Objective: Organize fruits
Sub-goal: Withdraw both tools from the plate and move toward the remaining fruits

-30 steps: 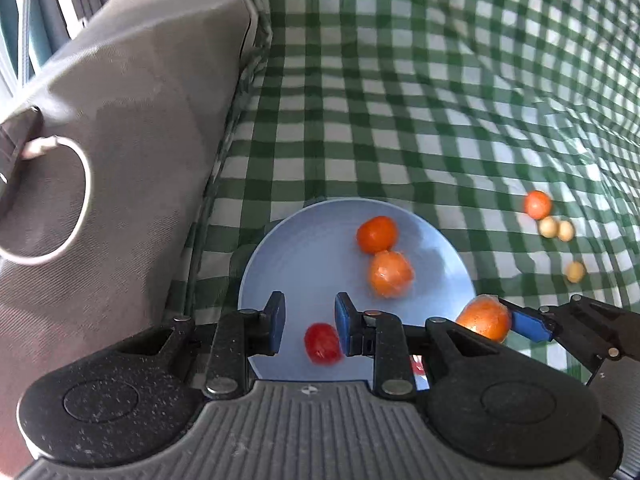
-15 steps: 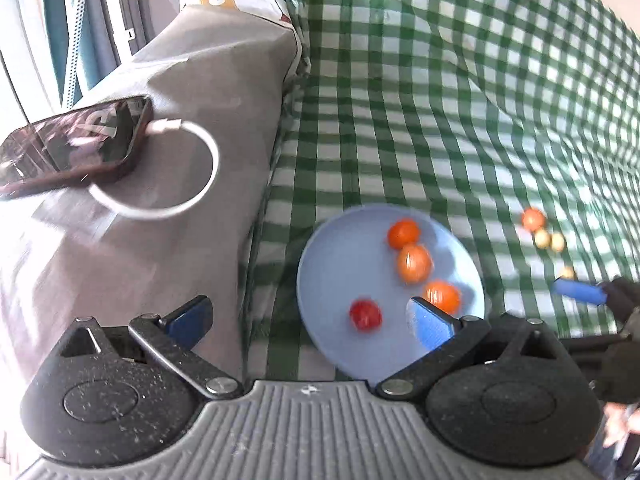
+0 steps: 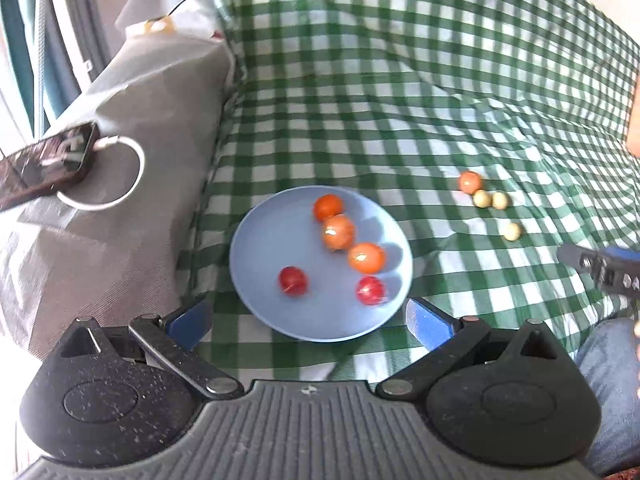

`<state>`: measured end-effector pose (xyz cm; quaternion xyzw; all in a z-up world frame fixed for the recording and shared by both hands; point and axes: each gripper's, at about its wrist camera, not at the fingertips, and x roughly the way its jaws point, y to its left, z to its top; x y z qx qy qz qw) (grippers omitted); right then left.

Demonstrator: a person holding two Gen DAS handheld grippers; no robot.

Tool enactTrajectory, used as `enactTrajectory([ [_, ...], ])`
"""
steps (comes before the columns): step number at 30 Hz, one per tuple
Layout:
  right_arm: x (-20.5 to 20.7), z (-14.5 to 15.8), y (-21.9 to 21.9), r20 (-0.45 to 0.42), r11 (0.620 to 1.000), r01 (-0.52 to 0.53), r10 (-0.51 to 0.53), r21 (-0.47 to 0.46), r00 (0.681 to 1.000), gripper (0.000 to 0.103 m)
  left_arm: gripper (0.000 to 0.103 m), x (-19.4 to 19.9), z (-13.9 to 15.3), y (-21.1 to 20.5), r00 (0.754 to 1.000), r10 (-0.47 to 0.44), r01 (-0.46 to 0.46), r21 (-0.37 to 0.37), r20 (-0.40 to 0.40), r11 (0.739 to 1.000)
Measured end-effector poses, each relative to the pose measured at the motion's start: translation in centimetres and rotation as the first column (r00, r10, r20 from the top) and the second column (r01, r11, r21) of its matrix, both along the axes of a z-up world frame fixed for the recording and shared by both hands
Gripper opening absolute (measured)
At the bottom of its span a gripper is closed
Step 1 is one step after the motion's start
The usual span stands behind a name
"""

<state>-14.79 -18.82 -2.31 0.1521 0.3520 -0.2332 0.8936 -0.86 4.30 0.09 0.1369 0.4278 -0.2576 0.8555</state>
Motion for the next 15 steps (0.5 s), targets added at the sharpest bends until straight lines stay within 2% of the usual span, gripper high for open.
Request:
enactTrajectory([
  [4,0.2,-0.1,-0.9,0.032,0.999,0.029,-0.028,-0.028,0.999,0.102,0.103,-0.3,0.4,-1.8,1.000,-0.001,0.001,-0.002,0.001,1.000],
  [7,1.4,-1.0,-1.3,0.047,1.000,0.024,-0.023,-0.008,0.999,0.102,0.103,-0.1,0.7,-2.9,1.000,0.010,-0.010,0.000,-0.001,1.000],
  [10,2.8,-2.3,-1.3,0.014,1.000,0.017,-0.017,-0.003,1.000,0.102,0.103,0.2,1.1,-4.0,1.000,0.009,-0.009,0.008,-0.014,1.000],
  [13,3.0,-3.0,-0.3,0.012,0.998,0.058,-0.058,-0.023,0.998,0.102,0.103,0.3,1.1,-4.8,1.000,0.005,-0.004,0.040,-0.010,0.999],
  [15,2.7,-3.0,1.2,0.040,0.999,0.037,-0.037,-0.015,0.999,0.102,0.103,0.5,0.9,-5.4,1.000,-0.002,0.003,0.074,-0.021,0.997],
])
